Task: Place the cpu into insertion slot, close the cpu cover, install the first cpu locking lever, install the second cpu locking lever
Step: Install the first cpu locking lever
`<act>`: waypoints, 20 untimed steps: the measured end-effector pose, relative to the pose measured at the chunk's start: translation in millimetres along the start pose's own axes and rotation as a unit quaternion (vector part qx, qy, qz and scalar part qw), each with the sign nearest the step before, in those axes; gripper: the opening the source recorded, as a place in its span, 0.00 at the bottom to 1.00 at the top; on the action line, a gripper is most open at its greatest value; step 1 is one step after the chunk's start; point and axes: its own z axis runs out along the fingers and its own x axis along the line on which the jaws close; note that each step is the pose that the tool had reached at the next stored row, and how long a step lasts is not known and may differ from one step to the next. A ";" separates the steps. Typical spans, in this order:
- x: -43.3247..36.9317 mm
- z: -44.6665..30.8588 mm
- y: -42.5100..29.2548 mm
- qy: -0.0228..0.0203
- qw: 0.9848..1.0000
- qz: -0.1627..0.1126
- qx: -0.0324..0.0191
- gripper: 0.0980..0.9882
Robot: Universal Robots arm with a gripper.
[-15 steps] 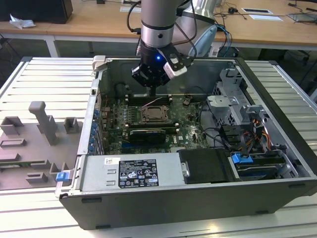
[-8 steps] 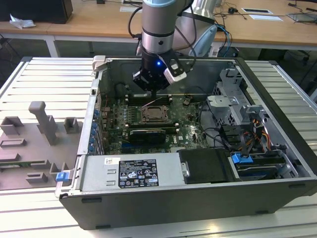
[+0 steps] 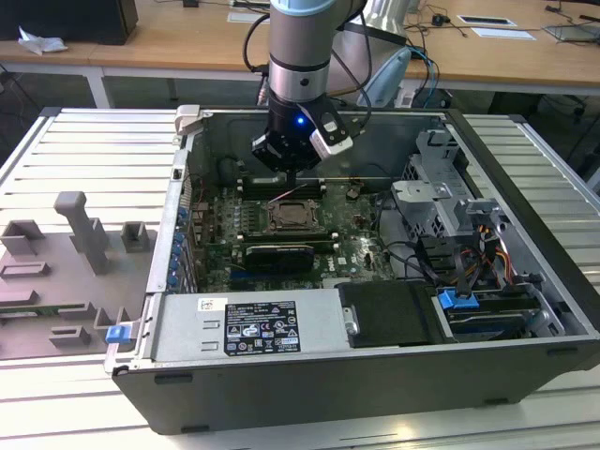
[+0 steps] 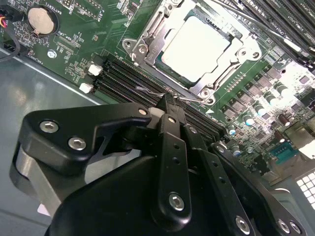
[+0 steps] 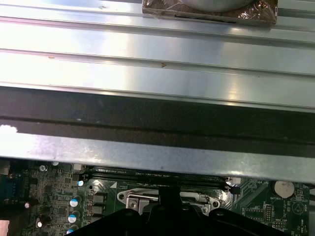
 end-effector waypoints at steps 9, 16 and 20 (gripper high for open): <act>-2.4 5.1 3.2 0.000 1.000 0.000 -0.002 0.01; -12.3 12.3 2.8 0.000 1.000 0.000 -0.002 0.01; -17.1 18.6 2.0 0.000 1.000 0.000 -0.002 0.01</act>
